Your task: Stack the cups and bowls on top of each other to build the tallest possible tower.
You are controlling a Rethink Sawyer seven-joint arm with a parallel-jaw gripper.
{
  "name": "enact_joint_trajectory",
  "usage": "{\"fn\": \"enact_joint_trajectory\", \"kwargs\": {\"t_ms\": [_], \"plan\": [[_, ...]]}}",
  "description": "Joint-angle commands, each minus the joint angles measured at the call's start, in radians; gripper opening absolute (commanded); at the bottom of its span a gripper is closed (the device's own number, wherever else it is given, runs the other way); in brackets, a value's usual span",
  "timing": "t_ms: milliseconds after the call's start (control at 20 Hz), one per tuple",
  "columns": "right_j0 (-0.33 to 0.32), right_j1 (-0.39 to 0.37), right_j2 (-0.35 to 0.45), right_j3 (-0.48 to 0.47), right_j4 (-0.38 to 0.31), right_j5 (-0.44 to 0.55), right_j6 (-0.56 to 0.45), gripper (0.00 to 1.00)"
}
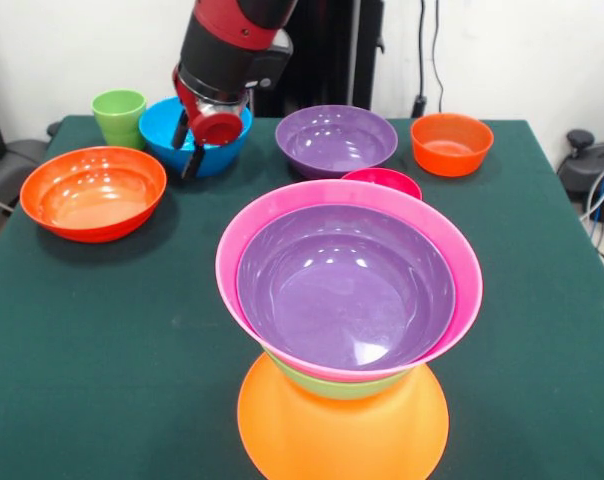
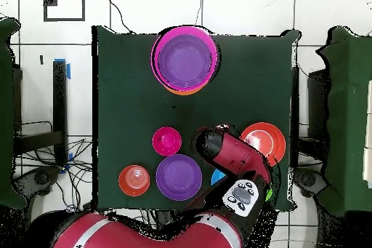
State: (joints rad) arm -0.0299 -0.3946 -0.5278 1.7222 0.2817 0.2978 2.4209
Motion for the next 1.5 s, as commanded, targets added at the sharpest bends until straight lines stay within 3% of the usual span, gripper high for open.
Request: {"fn": "enact_joint_trajectory", "kwargs": {"t_ms": [50, 650, 1500], "plan": [[-0.122, -0.107, 0.186, 0.100, -0.054, -0.050, 0.004, 1.00], [-0.155, -0.040, 0.247, 0.188, -0.082, -0.232, 0.085, 1.00], [-0.099, 0.022, 0.226, 0.220, -0.018, -0.277, 0.139, 1.00]]}}
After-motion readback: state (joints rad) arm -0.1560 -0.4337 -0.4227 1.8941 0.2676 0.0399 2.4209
